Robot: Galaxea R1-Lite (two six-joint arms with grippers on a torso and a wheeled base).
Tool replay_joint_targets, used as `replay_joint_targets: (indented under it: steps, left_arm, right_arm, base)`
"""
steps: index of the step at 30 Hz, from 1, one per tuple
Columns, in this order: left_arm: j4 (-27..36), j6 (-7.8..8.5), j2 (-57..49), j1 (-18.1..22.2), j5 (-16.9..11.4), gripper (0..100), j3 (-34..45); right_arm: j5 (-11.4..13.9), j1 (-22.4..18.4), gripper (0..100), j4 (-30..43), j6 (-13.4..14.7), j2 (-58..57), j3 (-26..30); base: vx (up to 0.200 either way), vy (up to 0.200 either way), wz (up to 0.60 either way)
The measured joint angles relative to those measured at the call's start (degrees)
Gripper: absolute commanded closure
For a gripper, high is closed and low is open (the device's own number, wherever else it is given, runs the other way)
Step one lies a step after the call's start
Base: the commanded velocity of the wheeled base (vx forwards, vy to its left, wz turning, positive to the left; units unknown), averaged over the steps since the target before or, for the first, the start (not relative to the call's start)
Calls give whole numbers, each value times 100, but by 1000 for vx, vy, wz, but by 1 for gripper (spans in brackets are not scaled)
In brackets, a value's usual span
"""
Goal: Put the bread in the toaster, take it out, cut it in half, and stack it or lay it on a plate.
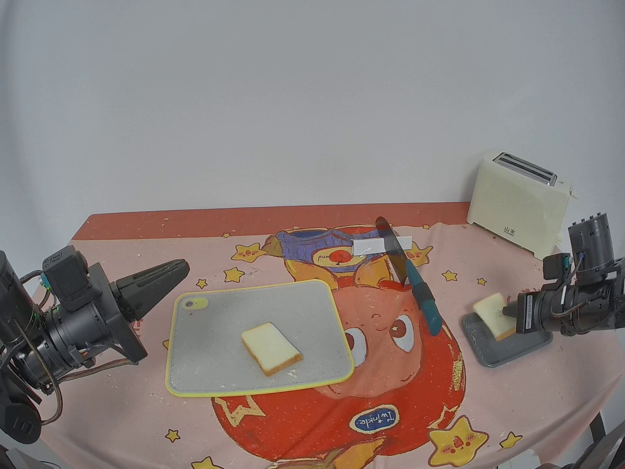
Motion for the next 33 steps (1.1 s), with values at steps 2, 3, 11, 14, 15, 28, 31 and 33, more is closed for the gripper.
replay_joint_targets:
  steps: [2,3,11,14,15,28,31,33]
  left_arm:
    - [0,0,2,0,0,100,0]
    - [0,-2,2,0,0,100,2]
    - [0,0,9,2,-1,100,0]
    - [0,0,9,4,0,100,-5]
    - [0,0,9,4,-1,100,-6]
    - [0,0,9,9,-1,100,-16]
    - [0,0,9,9,0,100,-16]
    - [0,0,6,9,0,100,-16]
  right_arm:
    - [2,-46,100,-5,-9,17,26]
    - [0,-88,100,0,-12,28,39]
    - [-6,-190,100,2,-100,102,98]
    - [-11,-197,100,-2,-215,133,102]
    - [-11,-199,100,-13,-230,140,102]
    - [-35,-204,0,-572,-318,258,364]
    - [-35,-206,0,-574,-323,243,380]
    - [-35,-204,0,-574,-324,226,384]
  base:
    - [0,0,0]
    - [0,0,0]
    - [0,0,0]
    - [0,0,0]
    - [0,0,0]
    - [0,0,0]
    - [0,0,0]
    - [0,0,0]
